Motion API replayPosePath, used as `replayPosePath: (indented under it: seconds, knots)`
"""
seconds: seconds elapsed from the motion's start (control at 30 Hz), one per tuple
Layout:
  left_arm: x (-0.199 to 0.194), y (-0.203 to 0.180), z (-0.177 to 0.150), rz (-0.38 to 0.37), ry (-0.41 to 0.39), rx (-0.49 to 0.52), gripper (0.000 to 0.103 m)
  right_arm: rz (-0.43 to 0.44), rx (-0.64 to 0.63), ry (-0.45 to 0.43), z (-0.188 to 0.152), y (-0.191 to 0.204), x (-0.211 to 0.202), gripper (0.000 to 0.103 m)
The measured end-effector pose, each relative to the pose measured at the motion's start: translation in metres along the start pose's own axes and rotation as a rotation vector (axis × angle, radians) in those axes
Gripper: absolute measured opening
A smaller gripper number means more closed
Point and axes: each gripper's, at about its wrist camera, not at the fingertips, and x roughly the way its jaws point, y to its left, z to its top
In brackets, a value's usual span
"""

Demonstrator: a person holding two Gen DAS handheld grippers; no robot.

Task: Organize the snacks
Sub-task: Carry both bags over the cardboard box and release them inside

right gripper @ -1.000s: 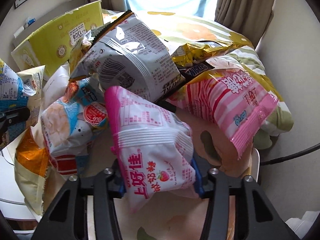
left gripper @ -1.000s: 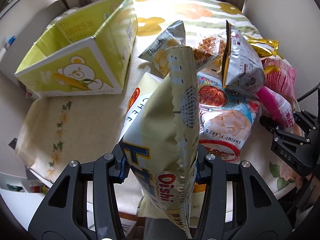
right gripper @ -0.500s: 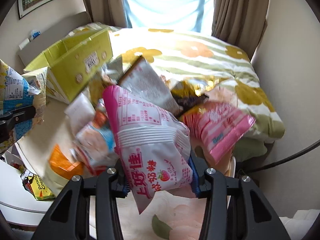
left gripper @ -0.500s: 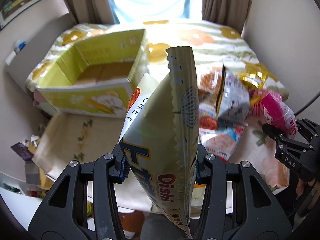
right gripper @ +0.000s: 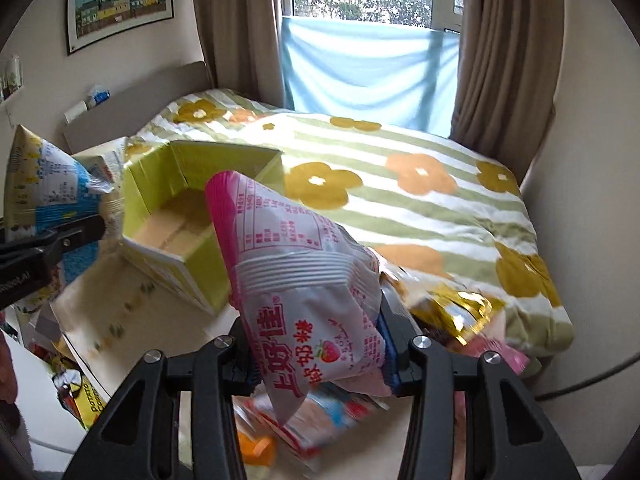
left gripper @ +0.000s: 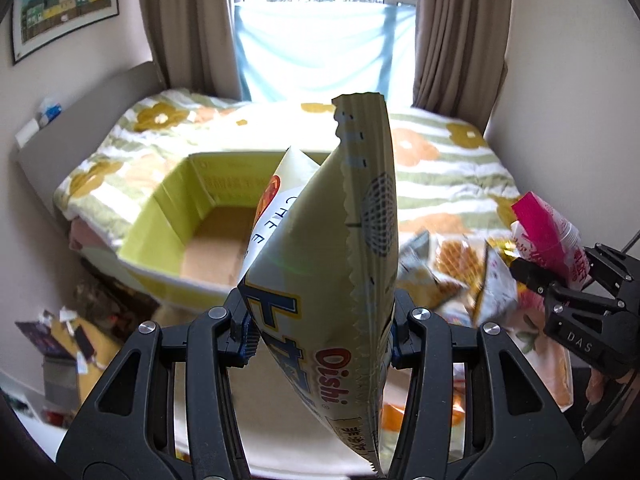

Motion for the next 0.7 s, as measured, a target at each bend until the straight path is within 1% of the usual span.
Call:
replayPosePath:
  seconds: [0.17, 0.27, 0.37, 0.5, 0.6, 0.63, 0.7]
  knots:
    - [0.021, 0.057, 0.035, -0.020, 0.002, 0.015, 0.044, 0.010, -0.011, -0.014, 0.042, 0.051, 0.022, 0.042]
    - [0.041, 0.084, 0.053, -0.031, 0.020, 0.033, 0.044, 0.008, -0.008, -0.011, 0.066, 0.078, 0.040, 0.042]
    - [0.068, 0.110, 0.066, -0.053, 0.047, 0.059, 0.044, 0.002, 0.011, 0.004, 0.084, 0.103, 0.062, 0.042]
    - [0.108, 0.130, 0.074, -0.077, 0.101, 0.105, 0.044, -0.017, 0.050, 0.040, 0.095, 0.125, 0.093, 0.042]
    - [0.135, 0.138, 0.069, -0.101, 0.143, 0.136, 0.044, -0.026, 0.081, 0.067, 0.094, 0.134, 0.109, 0.042]
    - [0.141, 0.140, 0.066, -0.107, 0.151, 0.139, 0.044, -0.029, 0.092, 0.079, 0.093, 0.137, 0.116, 0.042]
    - [0.152, 0.142, 0.062, -0.118, 0.168, 0.149, 0.057, -0.034, 0.107, 0.097, 0.091, 0.140, 0.126, 0.042]
